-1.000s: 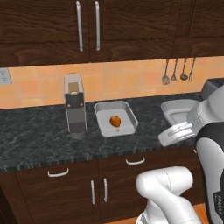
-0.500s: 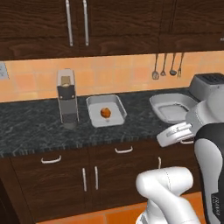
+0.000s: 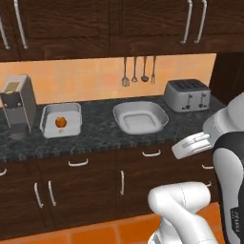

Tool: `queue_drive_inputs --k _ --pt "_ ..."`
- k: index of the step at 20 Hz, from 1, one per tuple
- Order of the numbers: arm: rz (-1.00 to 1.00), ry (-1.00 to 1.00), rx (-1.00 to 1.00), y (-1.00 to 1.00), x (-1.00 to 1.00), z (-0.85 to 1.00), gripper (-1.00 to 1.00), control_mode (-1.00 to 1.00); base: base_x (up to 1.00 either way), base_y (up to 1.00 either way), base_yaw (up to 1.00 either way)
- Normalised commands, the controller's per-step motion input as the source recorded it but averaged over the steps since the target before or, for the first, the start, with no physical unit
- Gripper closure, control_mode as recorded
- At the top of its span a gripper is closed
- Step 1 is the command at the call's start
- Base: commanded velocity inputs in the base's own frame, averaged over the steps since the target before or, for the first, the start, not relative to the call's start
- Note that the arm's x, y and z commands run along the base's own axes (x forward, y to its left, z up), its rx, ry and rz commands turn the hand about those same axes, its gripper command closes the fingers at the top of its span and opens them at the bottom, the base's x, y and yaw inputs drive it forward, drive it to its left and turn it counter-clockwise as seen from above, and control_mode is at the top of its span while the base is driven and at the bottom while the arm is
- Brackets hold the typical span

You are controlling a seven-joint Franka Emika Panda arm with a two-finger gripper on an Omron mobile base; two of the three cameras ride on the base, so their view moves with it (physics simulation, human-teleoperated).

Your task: Place one broccoli and one chicken drumstick in each tupperware on the nearby counter, to pack two identical lunches.

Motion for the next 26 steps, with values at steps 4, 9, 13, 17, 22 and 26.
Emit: queue_drive_inputs --k 4,9,13,17,22,26 --pt "0.00 0.00 0.00 0.00 0.00 0.00 -1.00 1.00 -0.15 -1.00 0.03" --pt "0.00 0.00 0.00 0.00 0.00 0.00 -1.00 1.00 0.07 -1.00 0.00" --pt "0.00 0.00 0.00 0.00 0.00 0.00 -1.00 1.00 0.00 -1.00 0.00" --pt "0.00 0.00 0.00 0.00 0.00 0.00 -1.00 1.00 0.08 -1.00 0.01" --pt "0.00 0.00 0.00 0.00 0.00 0.00 -1.00 1.00 0.13 -0.98 0.05" --pt "0.00 0.00 0.00 0.00 0.00 0.00 -1.00 1.00 0.10 -0.83 0.07"
